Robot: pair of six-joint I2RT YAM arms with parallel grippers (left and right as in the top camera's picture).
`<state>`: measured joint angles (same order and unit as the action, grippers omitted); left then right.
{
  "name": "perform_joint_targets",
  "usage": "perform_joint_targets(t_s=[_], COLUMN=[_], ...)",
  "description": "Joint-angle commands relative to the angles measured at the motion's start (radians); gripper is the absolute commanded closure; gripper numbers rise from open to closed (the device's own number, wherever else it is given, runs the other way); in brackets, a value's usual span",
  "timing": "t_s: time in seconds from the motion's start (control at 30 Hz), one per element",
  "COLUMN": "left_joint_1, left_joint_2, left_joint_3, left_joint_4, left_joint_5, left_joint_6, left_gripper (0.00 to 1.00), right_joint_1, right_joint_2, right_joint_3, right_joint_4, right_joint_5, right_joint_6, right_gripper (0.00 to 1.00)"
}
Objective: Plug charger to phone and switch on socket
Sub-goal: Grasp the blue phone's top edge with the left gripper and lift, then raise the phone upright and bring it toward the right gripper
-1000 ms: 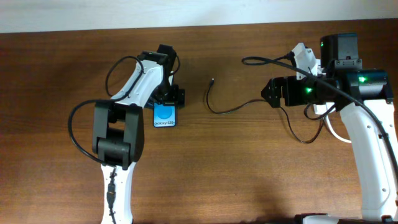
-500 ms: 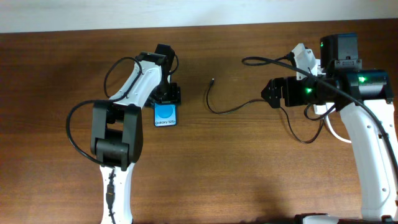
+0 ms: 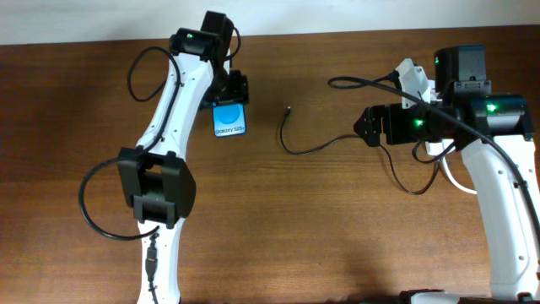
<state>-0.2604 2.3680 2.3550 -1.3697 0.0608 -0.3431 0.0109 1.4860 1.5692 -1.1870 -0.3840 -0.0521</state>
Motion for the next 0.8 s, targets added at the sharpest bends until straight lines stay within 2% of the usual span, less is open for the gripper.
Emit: perform_joint_targets(t_s=[0.0, 0.1, 0.33, 0.5, 0.7, 0.77], left_joint_1=[0.008, 0.008, 0.008, 0.008, 0.008, 0.008], left_joint_2=[-0.01, -0.01, -0.01, -0.01, -0.01, -0.01], left_joint_3=[0.032, 0.032, 0.032, 0.032, 0.032, 0.032], left_joint_4=[-0.005, -0.001, 0.0, 0.003, 0.002, -0.003], left_joint_5=[0.083, 0.19, 0.459, 0.523, 0.661, 0.661], left_joint_6=[-0.265, -0.406, -0.41, -0.526, -0.552, -0.574], left_gripper=[1.0, 1.0, 1.0, 1.0, 1.0, 1.0], right_joint_1=[-0.005, -0.005, -0.005, -0.005, -0.004, -0.004], right_joint_2=[0.0, 0.004, 0.011, 0.015, 0.07, 0.079], right_joint_3=[0.014, 0.011, 0.011, 0.011, 0.011, 0.011], right_joint_4=[0.021, 0.045, 0.111, 0.114, 0.13, 0.137], right_joint_5=[-0.035, -0.035, -0.035, -0.032, -0.071, -0.088], right_joint_6=[0.117, 0.227, 0.34, 0.41, 0.458, 0.459], right_gripper=[0.02, 0.02, 0.02, 0.02, 0.02, 0.02])
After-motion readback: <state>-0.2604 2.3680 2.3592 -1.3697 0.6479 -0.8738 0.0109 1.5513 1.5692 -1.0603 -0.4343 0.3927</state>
